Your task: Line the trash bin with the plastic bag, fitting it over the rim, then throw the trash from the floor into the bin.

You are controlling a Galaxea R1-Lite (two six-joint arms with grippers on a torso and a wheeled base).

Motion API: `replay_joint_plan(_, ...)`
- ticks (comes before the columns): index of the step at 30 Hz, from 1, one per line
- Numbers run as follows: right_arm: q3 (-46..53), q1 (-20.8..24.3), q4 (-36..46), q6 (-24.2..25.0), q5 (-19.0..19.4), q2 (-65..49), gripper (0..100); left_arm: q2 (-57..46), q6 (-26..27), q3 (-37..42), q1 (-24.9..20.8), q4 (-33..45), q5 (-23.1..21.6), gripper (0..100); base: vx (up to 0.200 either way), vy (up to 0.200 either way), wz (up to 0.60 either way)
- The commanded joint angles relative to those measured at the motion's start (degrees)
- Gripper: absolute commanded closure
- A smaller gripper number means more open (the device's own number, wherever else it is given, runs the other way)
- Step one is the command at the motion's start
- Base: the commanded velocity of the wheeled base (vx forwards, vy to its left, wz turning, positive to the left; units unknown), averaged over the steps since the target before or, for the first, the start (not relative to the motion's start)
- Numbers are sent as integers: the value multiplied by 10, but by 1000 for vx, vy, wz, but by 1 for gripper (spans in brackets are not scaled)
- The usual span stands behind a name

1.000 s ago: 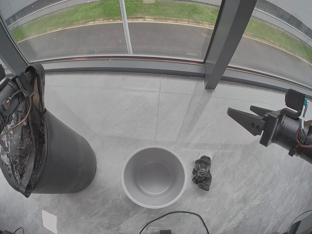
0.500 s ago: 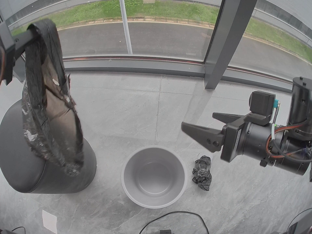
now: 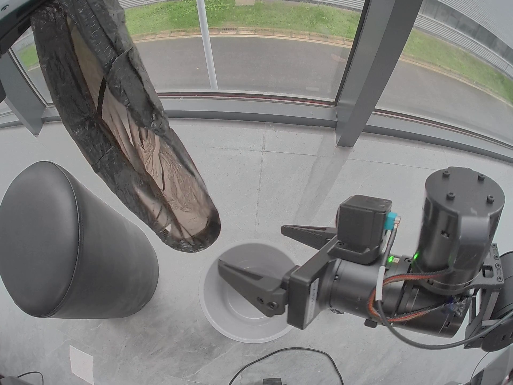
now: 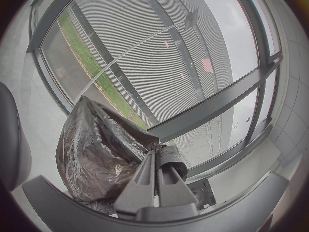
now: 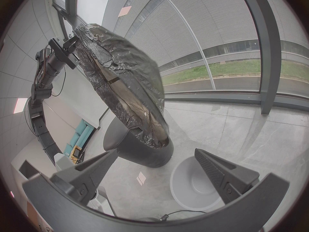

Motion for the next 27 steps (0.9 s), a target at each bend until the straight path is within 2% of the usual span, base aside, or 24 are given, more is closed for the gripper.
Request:
replay_joint_plan(1, -6, 2, -51, 1, -1, 73, 0, 7, -25, -2, -7, -6, -1, 100, 0, 0, 0)
replay_joint_plan(6, -23, 4, -93, 0, -7, 127, 0, 6, -44, -8, -9, -8, -1, 100, 0, 0, 0)
replay_joint_plan(10, -41, 19, -123, 3, -50, 162, 0, -1, -64, -7, -25, -6, -1, 100, 0, 0, 0)
replay_joint_plan(14, -40, 21, -128, 3, -56, 167, 0, 4, -70, 6, -39, -7, -3, 100, 0, 0, 0)
replay_joint_plan(17, -40, 23, -128, 3, -57, 167, 0, 5, -86, 16, -40, -7, -25, 100, 0, 0, 0)
replay_joint_plan(19, -40, 23, -128, 3, -57, 167, 0, 6, -108, 20, -40, -7, -55, 100, 0, 0, 0)
replay_joint_plan(27, -40, 16, -132, 6, -58, 172, 0, -1, -145, 29, -44, -7, -81, 100, 0, 0, 0)
